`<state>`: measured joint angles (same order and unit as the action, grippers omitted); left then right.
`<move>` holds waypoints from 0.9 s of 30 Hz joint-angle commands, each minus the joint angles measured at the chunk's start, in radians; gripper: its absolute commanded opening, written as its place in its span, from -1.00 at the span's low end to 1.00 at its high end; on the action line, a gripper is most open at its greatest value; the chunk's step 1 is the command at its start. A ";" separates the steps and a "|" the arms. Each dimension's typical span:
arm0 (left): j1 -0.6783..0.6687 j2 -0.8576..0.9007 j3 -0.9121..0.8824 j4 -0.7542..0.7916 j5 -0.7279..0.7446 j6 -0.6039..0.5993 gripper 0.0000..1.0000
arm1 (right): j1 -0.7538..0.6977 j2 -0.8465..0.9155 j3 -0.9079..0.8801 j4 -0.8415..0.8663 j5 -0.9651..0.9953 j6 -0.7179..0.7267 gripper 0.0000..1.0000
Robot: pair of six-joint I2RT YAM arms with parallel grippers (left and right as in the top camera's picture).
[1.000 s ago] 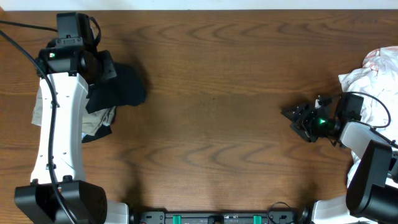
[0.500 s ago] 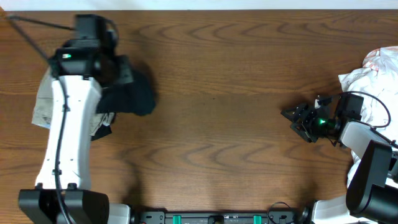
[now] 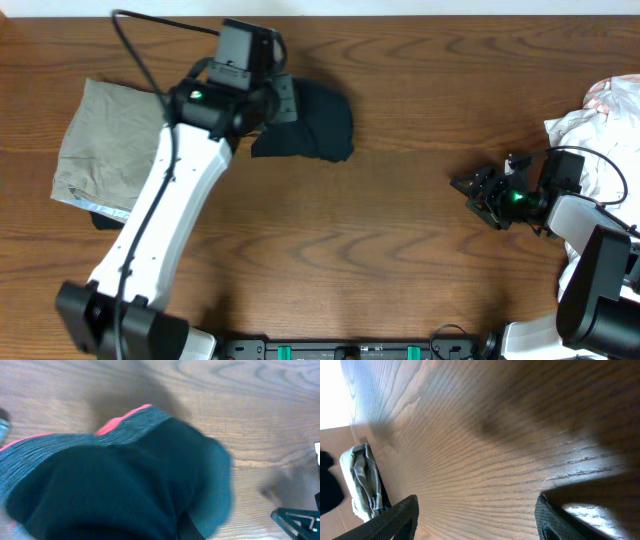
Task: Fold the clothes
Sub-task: 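Carry the leggings back right to table center with the left gripper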
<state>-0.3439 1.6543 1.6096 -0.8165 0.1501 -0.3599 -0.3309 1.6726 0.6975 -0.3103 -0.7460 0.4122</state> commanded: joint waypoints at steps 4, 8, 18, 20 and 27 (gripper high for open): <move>-0.054 0.135 0.011 0.105 0.145 -0.053 -0.88 | -0.010 0.031 -0.033 -0.021 0.090 -0.025 0.48; -0.085 0.156 0.011 0.219 0.256 -0.054 -0.88 | -0.010 0.031 -0.033 -0.025 0.090 -0.025 0.48; -0.103 0.170 -0.001 0.150 0.153 -0.058 -0.88 | -0.010 0.031 -0.032 -0.024 0.090 -0.025 0.48; -0.108 0.180 -0.030 0.124 0.153 -0.058 -0.88 | -0.010 0.031 -0.032 -0.023 0.090 -0.025 0.48; -0.126 0.207 -0.176 0.132 0.108 -0.056 -0.88 | -0.010 0.031 -0.032 -0.025 0.084 -0.025 0.48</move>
<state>-0.4629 1.8412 1.4731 -0.6903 0.3012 -0.4164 -0.3309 1.6726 0.6975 -0.3199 -0.7532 0.4076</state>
